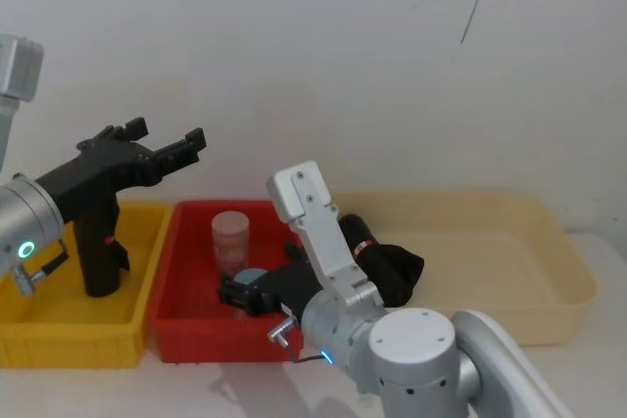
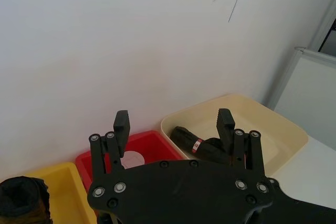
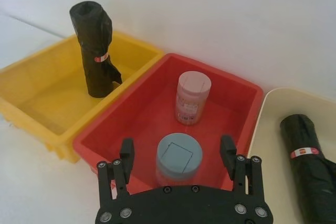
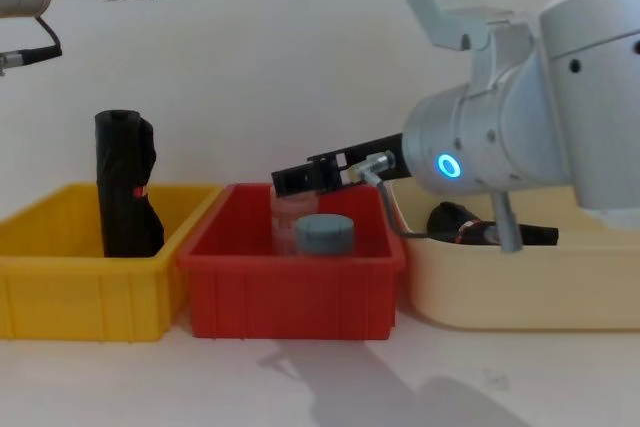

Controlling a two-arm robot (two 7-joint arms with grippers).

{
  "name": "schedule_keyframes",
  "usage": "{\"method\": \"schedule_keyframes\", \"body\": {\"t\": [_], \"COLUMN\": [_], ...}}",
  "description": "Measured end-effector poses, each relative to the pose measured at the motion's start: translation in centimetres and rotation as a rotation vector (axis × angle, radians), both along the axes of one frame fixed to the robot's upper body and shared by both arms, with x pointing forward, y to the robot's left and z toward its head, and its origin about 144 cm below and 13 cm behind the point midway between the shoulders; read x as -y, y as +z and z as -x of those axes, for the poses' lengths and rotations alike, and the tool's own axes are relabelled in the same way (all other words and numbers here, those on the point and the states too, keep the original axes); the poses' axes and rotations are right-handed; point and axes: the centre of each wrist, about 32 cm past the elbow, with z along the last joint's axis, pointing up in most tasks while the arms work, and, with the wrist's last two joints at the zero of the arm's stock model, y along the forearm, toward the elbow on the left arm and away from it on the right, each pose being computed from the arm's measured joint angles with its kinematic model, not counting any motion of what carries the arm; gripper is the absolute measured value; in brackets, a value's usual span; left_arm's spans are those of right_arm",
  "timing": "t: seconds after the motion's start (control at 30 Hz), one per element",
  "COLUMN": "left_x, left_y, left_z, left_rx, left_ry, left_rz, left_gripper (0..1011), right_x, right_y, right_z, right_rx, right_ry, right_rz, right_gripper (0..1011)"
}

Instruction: Pick up the garbage bag with the one hand and transfer it to the other hand.

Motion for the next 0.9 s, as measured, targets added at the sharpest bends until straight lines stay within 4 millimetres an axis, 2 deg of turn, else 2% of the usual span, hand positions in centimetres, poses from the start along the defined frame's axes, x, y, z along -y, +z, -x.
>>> {"method": "schedule_keyframes", "body": {"t": [0.9], "left_x": [0.0], "left_y": [0.0], "left_z": [0.0], "left_rx": [0.000], "left_ry": [0.000], "left_rz": [0.000], "left_gripper": [1001], "right_x": [-1.8], "right_y": [-1.6], "right_z": [-3.6], "right_rx": [-0.110], "right_ry": [-0.013], "right_rz": [0.021], "right_gripper": [1000]}}
